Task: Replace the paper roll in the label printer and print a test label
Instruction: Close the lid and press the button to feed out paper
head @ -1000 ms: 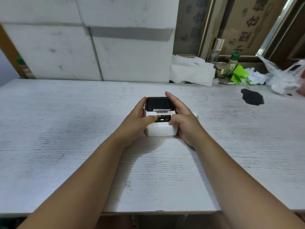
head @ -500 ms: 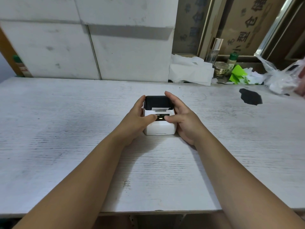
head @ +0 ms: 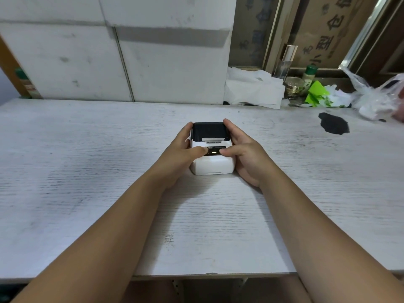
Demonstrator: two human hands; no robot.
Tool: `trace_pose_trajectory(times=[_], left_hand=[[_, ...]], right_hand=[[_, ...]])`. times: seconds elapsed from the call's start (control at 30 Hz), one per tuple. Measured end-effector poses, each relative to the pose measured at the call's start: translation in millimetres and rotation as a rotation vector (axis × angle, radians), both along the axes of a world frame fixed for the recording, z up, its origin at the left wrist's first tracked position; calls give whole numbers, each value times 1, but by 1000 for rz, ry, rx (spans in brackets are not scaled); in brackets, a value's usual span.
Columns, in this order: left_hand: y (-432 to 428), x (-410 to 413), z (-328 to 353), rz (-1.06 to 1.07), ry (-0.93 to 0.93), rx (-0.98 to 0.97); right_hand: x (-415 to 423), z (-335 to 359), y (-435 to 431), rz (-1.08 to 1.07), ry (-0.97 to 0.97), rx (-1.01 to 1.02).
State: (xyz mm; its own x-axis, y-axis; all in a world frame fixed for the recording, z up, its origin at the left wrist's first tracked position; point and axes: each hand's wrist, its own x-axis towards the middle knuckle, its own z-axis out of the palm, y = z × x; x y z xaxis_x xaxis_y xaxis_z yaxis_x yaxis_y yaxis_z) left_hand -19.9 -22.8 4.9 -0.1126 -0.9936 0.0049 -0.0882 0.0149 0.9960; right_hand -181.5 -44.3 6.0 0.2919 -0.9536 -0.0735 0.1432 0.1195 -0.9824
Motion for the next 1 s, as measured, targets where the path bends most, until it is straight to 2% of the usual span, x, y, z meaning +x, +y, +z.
trace_pose_trajectory(times=[0.13, 0.43, 0.73, 1.0], left_hand=[[-1, 1, -1, 7, 31, -8], [-3, 2, -7, -11, 12, -39], [-6, 6, -8, -27, 20, -37], [-6, 6, -8, -24, 32, -34]], right_hand=[[0, 0, 0, -1, -7, 16], [-1, -2, 0, 19, 124, -13], [-3, -1, 0, 31, 26, -21], [-4, -2, 0, 30, 19, -19]])
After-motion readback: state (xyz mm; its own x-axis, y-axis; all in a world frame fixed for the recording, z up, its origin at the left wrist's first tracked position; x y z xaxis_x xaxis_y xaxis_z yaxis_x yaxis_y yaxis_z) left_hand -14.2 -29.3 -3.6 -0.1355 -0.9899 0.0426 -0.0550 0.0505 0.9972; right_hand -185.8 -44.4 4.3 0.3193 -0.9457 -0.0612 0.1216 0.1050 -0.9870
